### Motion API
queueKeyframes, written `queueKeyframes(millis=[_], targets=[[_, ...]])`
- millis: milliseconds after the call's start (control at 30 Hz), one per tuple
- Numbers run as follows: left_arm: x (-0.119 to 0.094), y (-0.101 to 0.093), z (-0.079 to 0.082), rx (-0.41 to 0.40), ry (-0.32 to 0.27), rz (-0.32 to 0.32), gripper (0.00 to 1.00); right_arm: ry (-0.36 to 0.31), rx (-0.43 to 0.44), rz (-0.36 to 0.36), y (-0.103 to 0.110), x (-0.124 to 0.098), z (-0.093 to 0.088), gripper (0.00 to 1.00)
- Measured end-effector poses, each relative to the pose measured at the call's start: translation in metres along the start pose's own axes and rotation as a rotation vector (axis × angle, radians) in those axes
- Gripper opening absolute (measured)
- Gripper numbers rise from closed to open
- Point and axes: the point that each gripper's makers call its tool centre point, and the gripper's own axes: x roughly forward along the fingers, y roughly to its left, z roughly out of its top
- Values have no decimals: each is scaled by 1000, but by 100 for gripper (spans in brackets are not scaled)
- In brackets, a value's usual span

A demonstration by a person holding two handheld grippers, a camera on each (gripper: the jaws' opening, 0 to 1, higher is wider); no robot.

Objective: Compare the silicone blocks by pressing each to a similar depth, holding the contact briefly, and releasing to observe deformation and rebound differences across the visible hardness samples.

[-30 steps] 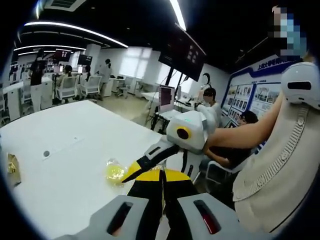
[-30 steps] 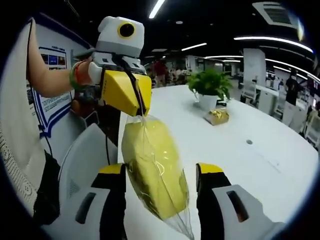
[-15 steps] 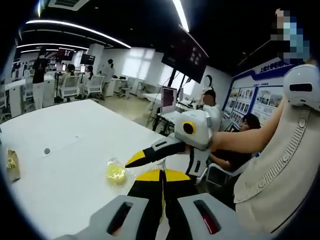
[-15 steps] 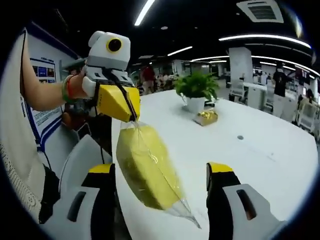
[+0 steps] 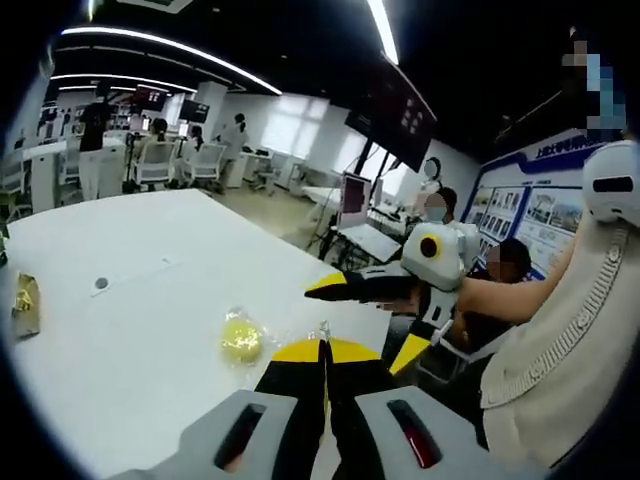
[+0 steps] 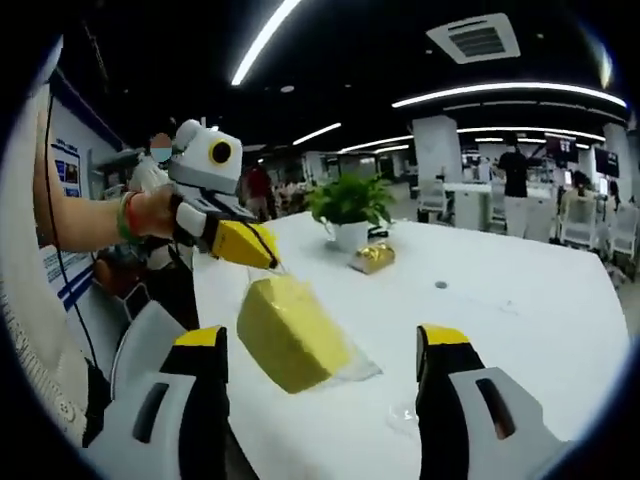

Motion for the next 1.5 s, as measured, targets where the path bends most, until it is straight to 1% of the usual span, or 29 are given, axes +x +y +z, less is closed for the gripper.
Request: queueKeyframes(millis=[33, 67, 133, 233, 300, 367, 400, 433, 533, 600, 700, 767, 867, 1000, 1033, 1067, 1133, 1300, 1333, 1400, 1433, 1467, 1500], targets=[[0, 2, -1, -4, 1, 2, 0, -7, -1, -5, 0, -3, 1, 72], [1, 4, -1, -8, -1, 7, 0, -32, -5, -19, 0, -10, 5, 72], [1, 9, -1, -17, -7, 17, 0, -60, -11, -46, 0, -23, 7, 73], [3, 16, -2, -30, -16, 33, 0, -82, 7, -82, 1, -39, 6, 72], [4, 22, -3, -36, -22, 48, 0, -86, 17, -116, 0, -50, 1, 72], [6, 26, -4, -48, -29, 53, 0, -98, 48, -137, 1, -59, -4, 73], [6, 29, -4, -51, -35, 62, 0, -98, 83, -151, 0, -63, -8, 74], [7, 33, -5, -58, -36, 66, 0, -110, 117, -182, -4, -68, -12, 75], [10, 42, -8, -68, -36, 78, 0, -104, 143, -219, -7, -81, -22, 73], [13, 50, -11, -78, -35, 84, 0, -76, 142, -231, -5, -88, -31, 72], [17, 61, -15, -94, -34, 95, 0, -49, 151, -242, -1, -96, -36, 72], [20, 68, -19, -104, -35, 108, 0, -32, 159, -269, -2, -105, -41, 73], [27, 78, -27, -126, -29, 117, 0, -28, 167, -323, -9, -118, -42, 73], [42, 92, -43, -167, -12, 112, 0, -14, 156, -367, -16, -127, -39, 72], [45, 96, -45, -164, -12, 115, 0, -14, 156, -375, -16, -127, -37, 72], [48, 100, -49, -182, -5, 114, 0, -14, 154, -385, -18, -128, -36, 72], [53, 104, -52, -196, -8, 106, 0, -6, 153, -402, -21, -130, -36, 72], [61, 120, -62, -212, 11, 109, 0, 0, 163, -456, -28, -133, -37, 71], [62, 124, -63, -217, 15, 110, 0, 0, 162, -459, -28, -132, -36, 71], [61, 133, -58, -253, -18, 109, 0, 4, 162, -469, -29, -131, -36, 71], [60, 137, -58, -248, -15, 114, 0, 5, 164, -473, -32, -133, -37, 70], [58, 148, -54, -219, -19, 149, 0, 6, 166, -477, -33, -133, -38, 69], [56, 154, -53, -206, -21, 167, 0, 12, 173, -483, -34, -132, -39, 70]])
